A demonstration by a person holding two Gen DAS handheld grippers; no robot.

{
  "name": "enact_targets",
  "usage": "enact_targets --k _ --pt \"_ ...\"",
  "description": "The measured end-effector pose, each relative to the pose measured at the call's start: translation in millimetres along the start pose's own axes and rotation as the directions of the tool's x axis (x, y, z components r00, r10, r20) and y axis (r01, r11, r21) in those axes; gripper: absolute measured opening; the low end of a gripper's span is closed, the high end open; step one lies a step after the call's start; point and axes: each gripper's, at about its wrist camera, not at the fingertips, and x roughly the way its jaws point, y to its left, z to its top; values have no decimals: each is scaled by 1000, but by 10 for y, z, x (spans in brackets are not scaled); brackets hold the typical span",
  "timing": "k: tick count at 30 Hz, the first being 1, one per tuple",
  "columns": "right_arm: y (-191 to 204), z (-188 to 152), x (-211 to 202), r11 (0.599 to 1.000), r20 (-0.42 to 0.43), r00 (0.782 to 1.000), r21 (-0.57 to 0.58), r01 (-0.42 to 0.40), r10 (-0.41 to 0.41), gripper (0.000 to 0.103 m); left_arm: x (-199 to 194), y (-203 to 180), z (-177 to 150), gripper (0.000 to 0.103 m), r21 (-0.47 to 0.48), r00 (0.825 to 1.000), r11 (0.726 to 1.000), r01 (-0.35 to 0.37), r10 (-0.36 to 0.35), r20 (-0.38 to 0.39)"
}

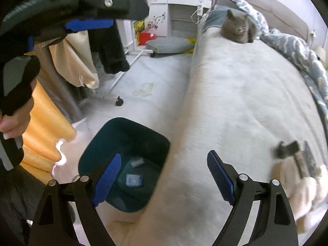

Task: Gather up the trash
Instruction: 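Move both tools back from the bin toward the items on the bed, then close the left tool on the white tissue ball while the right tool grasps the black plastic piece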

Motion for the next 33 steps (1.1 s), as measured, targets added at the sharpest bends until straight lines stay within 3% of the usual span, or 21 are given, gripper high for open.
enact_targets --k 10,20,26,33 --pt "-436 -322 -406 996 37 996 46 78 -79 87 204 -535 -2 81 51 999 998 47 -46 -23" --pt "-911 -662 -779 978 85 986 166 129 -145 87 389 -1067 -77 85 107 993 988 109 -104 -53" --pt "-1181 -882 -940 956 91 972 222 191 -215 87 493 -1421 -114 87 139 985 977 164 -155 -75" --pt "-1476 -1177 -1050 937 70 968 277 214 -242 87 639 -1817 -198 87 161 969 959 232 -215 -119"
